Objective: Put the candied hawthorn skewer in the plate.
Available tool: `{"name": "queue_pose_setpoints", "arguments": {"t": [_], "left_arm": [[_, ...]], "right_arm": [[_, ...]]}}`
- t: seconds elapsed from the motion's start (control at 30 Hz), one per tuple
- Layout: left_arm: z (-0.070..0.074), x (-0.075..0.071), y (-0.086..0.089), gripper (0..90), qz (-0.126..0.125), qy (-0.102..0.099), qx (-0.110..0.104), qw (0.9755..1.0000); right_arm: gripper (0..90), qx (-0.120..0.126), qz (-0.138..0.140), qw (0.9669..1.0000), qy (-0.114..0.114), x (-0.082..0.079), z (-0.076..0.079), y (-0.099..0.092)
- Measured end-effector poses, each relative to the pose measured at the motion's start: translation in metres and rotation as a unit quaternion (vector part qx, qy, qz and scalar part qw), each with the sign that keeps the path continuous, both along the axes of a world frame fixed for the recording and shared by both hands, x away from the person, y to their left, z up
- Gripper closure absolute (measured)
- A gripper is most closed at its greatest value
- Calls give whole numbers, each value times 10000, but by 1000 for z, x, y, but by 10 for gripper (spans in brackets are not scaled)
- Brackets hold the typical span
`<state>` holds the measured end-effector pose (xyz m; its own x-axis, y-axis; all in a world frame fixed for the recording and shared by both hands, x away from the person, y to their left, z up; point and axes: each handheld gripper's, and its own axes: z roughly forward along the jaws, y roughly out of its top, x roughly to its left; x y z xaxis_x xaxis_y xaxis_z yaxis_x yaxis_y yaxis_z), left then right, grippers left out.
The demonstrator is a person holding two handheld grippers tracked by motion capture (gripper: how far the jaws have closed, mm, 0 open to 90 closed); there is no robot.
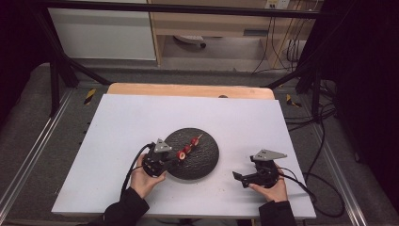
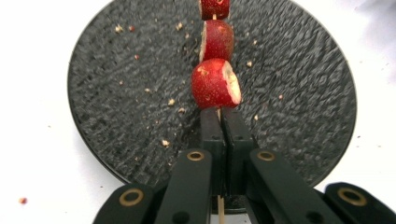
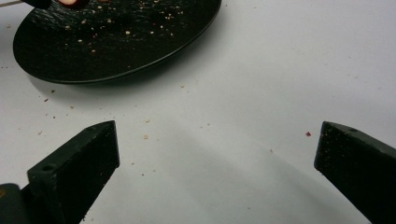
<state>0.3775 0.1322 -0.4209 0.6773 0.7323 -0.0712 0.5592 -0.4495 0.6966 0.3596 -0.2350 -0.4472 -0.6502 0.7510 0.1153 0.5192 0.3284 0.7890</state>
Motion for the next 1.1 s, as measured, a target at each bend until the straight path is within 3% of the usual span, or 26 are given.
{"name": "queue_pose_setpoints", "arguments": {"t": [0.33,0.63,0.8,1.1], "left_arm": [[-7,4,-4,884,38,89,219,9997],[-7,5,-3,864,6,16,316,9995],[-1,2,7,729,-38,-135,242,9996],[11,-6,40,372,-390,-309,49,9987]], "right_arm": [[6,25,-102,9999,-2,-2,-1,-7],[6,45,-108,9999,6,-2,-1,-8],[6,45,-112,9999,-8,-2,-1,-8],[6,57,-122,9999,-2,-2,0,-9]]}}
